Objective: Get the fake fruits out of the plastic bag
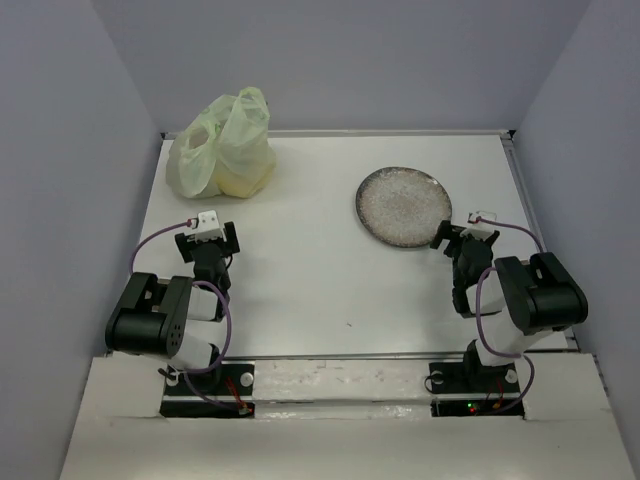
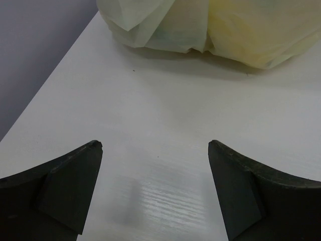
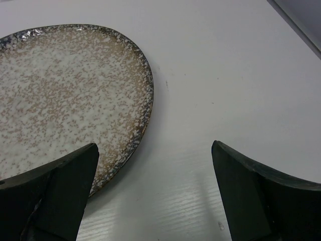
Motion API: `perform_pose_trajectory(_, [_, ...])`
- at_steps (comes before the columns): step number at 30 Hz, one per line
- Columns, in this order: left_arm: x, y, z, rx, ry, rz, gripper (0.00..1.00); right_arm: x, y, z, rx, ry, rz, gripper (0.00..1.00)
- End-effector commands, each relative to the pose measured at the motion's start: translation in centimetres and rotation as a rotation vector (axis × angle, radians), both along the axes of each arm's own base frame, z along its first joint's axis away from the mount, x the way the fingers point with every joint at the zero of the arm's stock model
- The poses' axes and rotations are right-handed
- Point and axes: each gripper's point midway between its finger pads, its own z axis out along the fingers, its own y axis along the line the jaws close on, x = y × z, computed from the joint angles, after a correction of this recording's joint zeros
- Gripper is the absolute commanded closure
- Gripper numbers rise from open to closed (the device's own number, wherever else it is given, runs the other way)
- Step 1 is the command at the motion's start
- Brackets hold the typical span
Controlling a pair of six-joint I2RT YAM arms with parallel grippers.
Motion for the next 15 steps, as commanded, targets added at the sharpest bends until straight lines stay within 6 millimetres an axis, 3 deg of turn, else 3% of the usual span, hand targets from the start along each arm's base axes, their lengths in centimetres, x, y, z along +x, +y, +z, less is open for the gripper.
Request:
perform_pose_trajectory(1, [1.4,0.3,8.9,-0.063,-0.363,0.033,0.01,0.5,-0.3,2.2,0.008,-0.086,-0.019,0.0])
perform_pose_trajectory(6, [1.4,0.3,8.9,-0.063,-0.363,0.031,0.01,1.2,-0.1,4.1,-0.006,-0.012,-0.012,0.0])
perform_pose_trajectory(7, [1.4,0.1,9.0,-0.058,-0.366,0.017,0.01,1.6,0.0,5.1,0.001,-0.007,-0.011,0.0])
perform_pose_trajectory(8, [1.6,-1.0,9.6,-0.018,-0.372,-0.06,0.01,2.9,0.4,7.5,0.033,-0.039,-0.001,0.0])
perform_pose_trajectory(9, [0.9,-1.9,11.3,0.002,-0.407,-0.123,0.01,2.8,1.7,8.1,0.039,-0.001,0.071,0.0])
perform_pose_trajectory(10, [0.8,-2.9,12.3,0.026,-0.411,-0.186,0.01,3.8,2.6,10.8,0.05,-0.039,0.116,0.0])
perform_pose_trajectory(11, [0.8,-4.4,12.5,0.075,-0.371,-0.284,0.01,4.0,3.2,11.8,0.062,-0.035,0.147,0.04])
perform_pose_trajectory(13, [0.7,-3.0,16.1,0.119,-0.439,-0.199,0.01,4.1,4.7,12.7,0.11,0.005,0.215,0.12])
perform_pose_trajectory(15, [2.6,-0.8,15.4,0.217,-0.241,-0.091,0.01,4.7,5.4,15.0,0.146,0.018,0.241,0.23])
